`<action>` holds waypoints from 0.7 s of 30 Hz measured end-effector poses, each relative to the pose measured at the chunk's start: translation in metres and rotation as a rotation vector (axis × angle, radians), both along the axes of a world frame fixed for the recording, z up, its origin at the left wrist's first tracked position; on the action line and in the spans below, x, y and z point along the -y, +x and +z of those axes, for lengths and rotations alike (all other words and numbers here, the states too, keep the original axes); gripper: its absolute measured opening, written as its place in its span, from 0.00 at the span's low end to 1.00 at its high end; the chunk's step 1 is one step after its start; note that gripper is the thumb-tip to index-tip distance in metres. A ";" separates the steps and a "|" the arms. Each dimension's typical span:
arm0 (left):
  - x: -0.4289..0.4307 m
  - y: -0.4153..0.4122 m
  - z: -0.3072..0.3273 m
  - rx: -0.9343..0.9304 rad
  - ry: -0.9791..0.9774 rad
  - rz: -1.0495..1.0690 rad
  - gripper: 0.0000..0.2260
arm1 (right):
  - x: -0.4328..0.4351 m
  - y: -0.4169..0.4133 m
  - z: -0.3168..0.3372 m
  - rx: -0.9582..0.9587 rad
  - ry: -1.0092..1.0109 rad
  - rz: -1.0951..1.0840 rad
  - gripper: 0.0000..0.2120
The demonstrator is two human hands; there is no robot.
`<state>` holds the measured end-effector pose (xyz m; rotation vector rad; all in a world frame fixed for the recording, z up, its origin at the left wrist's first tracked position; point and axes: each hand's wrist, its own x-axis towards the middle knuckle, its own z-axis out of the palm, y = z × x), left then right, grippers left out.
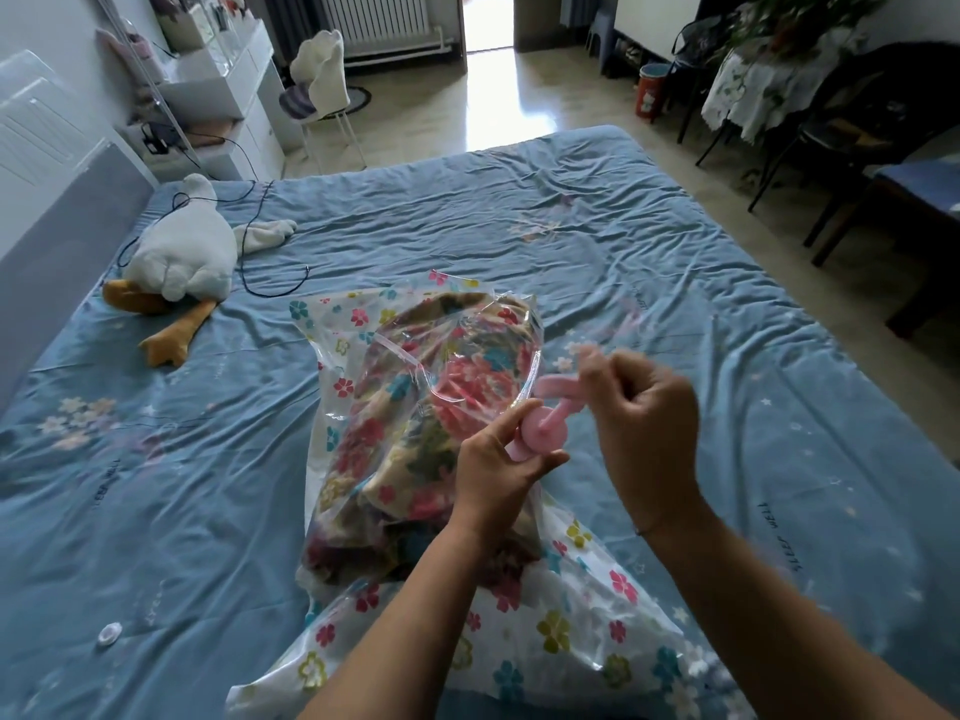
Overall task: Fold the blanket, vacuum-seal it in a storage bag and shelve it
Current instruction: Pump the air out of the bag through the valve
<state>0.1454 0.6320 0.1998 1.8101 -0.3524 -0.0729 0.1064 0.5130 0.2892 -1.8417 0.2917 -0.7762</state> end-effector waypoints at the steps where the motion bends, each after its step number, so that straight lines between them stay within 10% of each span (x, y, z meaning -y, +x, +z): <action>1: 0.000 0.001 -0.001 0.000 0.000 0.009 0.27 | -0.001 -0.002 0.016 0.105 0.057 0.003 0.28; 4: 0.001 0.000 -0.004 -0.005 0.003 0.031 0.26 | -0.006 -0.002 0.029 0.232 0.073 -0.040 0.26; 10: -0.003 -0.002 -0.002 -0.040 -0.037 0.003 0.23 | -0.003 0.010 -0.047 -0.266 -0.121 0.049 0.27; 17: 0.000 0.003 -0.002 -0.011 0.000 0.024 0.27 | -0.002 0.001 0.038 0.288 0.079 -0.002 0.26; 21: 0.002 0.001 -0.002 -0.025 -0.027 0.005 0.25 | -0.003 0.007 -0.020 -0.038 -0.135 -0.008 0.26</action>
